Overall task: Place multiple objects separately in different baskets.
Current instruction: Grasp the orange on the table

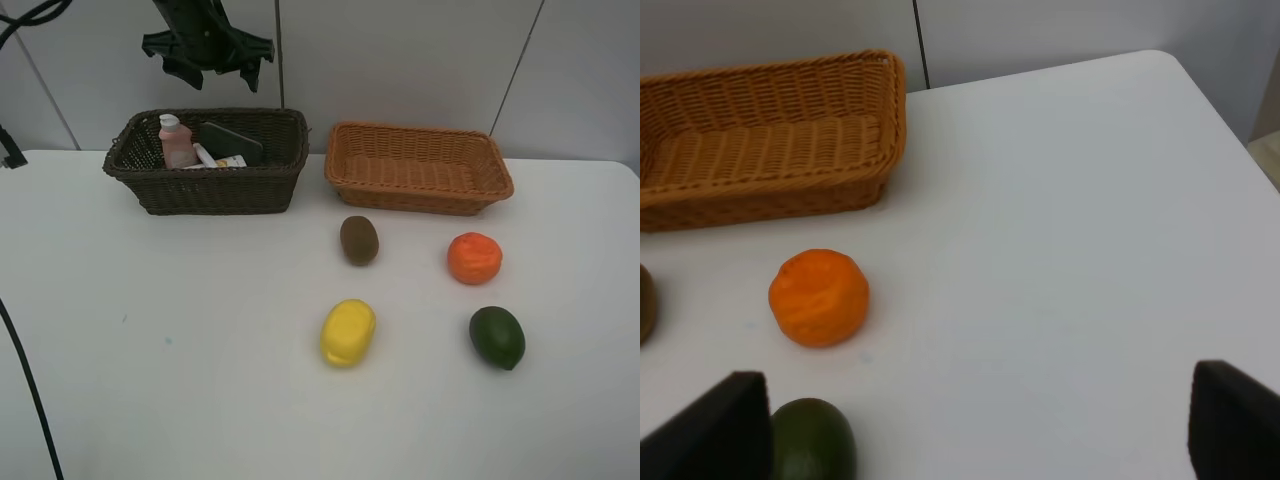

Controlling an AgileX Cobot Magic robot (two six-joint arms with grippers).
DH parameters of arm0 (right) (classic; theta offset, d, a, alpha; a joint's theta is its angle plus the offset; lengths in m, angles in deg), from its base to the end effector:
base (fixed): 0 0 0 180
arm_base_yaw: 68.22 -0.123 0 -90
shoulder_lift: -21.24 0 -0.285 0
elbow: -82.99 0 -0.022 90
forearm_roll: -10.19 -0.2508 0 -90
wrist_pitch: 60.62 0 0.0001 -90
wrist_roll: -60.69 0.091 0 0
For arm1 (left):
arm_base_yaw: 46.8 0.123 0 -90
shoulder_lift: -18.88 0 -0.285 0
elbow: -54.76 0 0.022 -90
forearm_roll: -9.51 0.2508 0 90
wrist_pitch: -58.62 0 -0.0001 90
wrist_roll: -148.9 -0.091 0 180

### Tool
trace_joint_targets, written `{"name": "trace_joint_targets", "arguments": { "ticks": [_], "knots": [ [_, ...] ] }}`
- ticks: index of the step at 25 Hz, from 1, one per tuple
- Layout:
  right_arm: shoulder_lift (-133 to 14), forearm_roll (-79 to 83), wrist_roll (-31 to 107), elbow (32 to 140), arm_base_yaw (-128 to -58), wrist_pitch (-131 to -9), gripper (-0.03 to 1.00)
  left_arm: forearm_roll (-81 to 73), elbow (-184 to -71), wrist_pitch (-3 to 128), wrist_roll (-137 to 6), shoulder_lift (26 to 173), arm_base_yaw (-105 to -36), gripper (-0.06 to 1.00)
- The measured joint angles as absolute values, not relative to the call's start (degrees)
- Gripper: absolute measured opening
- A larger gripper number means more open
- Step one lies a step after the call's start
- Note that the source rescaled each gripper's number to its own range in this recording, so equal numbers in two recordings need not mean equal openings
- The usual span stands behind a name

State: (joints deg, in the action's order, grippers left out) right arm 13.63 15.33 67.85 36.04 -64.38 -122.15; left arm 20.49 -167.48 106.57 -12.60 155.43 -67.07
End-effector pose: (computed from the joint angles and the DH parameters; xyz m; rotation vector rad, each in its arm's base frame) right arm -0.0099 -0.0065 0.2842 0.2004 2.0137 -0.0702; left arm 0.4870 -0.1661 0.2513 0.1363 2.4583 -0.0624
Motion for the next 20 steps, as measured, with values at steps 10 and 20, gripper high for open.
{"name": "trace_joint_targets", "arguments": {
  "ticks": [10, 20],
  "knots": [
    [13.6, 15.3, 67.8, 36.0, -64.4, -122.2, 0.96, 19.6, -173.6, 127.3, -14.2, 154.7, -58.3, 1.00],
    [13.6, 15.3, 67.8, 36.0, -64.4, -122.2, 0.96, 16.7, -156.9, 127.3, -19.2, 139.9, -54.6, 1.00]
  ]
}}
